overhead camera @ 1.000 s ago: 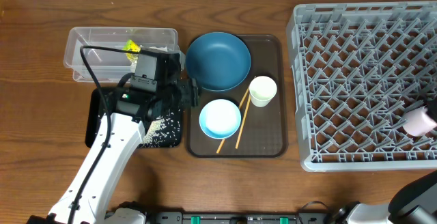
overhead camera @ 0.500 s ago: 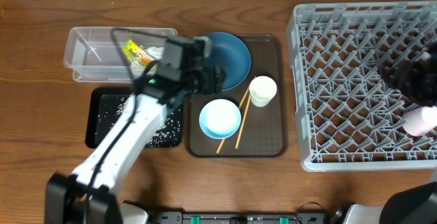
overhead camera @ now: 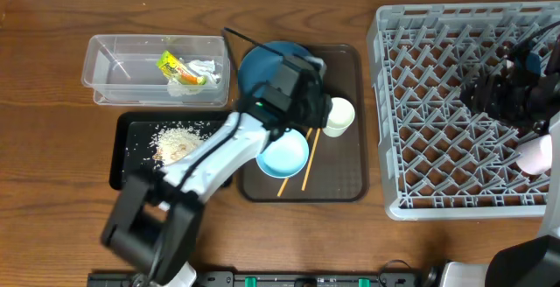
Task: Sort waste into correct bins and load items into the dishwasher rack
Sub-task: 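Grasp the white paper cup on the brown tray with the left gripper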
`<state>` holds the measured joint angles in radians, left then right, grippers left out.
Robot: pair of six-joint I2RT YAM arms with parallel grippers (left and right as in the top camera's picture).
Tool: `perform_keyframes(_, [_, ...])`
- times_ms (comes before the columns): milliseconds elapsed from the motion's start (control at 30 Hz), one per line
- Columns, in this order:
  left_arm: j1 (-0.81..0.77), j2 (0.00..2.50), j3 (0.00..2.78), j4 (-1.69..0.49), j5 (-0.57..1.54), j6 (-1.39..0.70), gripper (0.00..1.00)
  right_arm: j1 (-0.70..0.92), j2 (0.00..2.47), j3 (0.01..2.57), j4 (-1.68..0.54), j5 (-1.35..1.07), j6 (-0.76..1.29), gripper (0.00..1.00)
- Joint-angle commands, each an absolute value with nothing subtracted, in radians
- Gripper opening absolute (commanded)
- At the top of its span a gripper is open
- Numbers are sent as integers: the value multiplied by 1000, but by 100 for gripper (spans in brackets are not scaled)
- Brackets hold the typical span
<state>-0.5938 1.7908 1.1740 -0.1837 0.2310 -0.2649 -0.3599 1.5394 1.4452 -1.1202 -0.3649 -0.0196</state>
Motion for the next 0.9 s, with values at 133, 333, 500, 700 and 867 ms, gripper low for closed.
perform_keyframes(133, [-630,1856,1195,-221,208,-266,52,-352,1524,1462,-1122,-358,-39,59])
perform_keyframes(333, [-627,1843,1195,-265,208,-266,12,-352,1524,1462,-1124,-352,-39,59])
perform_keyframes(500, [-616,1772,1195,-311,209,-267,6,-352,1524,1462,-1130,-304,-39,67])
perform_keyframes(700, [-540,1608,1195,-387,271,-321,6,-352,1524,1462,-1142,-371,-73,71])
perform_keyframes(867, [-408,1534,1195,-360,611,-374,6,-322,1524,1441,-1164,-583,-173,68])
